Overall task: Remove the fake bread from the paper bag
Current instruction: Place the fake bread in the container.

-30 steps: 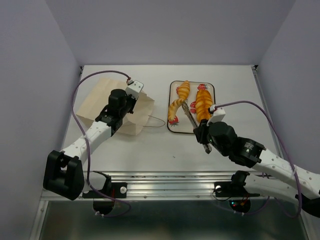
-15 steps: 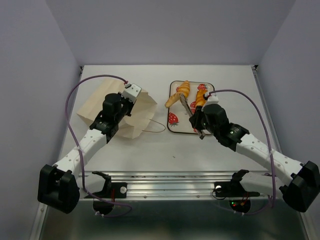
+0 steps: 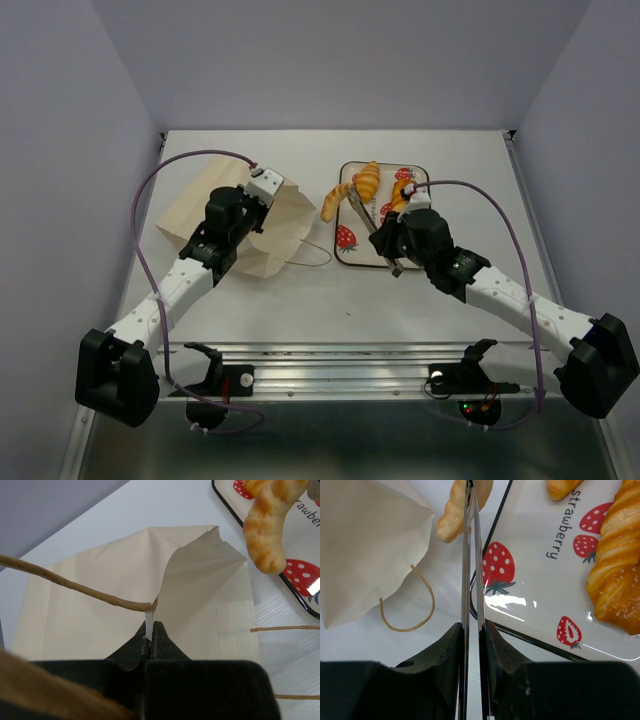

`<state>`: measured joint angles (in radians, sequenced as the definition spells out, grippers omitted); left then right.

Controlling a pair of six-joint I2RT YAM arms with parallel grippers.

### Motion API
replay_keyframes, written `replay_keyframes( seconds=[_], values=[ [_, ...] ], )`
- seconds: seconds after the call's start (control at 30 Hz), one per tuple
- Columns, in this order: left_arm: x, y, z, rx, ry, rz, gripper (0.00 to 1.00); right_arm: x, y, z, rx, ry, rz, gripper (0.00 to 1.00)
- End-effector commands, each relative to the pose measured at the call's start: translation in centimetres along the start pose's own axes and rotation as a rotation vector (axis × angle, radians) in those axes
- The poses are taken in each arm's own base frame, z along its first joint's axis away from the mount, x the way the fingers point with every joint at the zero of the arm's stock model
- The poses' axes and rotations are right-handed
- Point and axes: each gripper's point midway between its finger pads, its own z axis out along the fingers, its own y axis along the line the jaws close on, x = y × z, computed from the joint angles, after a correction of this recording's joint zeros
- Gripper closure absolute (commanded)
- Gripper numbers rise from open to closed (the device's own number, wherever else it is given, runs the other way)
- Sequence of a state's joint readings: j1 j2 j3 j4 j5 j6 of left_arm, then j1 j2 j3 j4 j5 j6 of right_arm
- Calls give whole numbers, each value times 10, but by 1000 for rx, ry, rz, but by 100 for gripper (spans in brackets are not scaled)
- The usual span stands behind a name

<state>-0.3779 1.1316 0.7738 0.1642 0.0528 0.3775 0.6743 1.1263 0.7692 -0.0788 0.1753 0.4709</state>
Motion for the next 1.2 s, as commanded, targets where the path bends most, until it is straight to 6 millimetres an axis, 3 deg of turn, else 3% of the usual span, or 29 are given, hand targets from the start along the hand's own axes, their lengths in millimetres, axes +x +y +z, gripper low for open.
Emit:
replay_keyframes(
  seconds=[0.0,0.3,0.73,1.17],
  values=[
    [-19,3,-6,-3,-80,12,100,-12,7,7,-49,-64,29,100],
    [-21,3,-7,-4,-88,14,100,12,-14,13,8,-18,58,99],
    [-24,4,-9,-8,-98,22,100,59,-57,-8,100,75,61,99],
    [-27,6,-12,-12,-108,26,100,71,-78,-19,177,132,66,99]
  ],
)
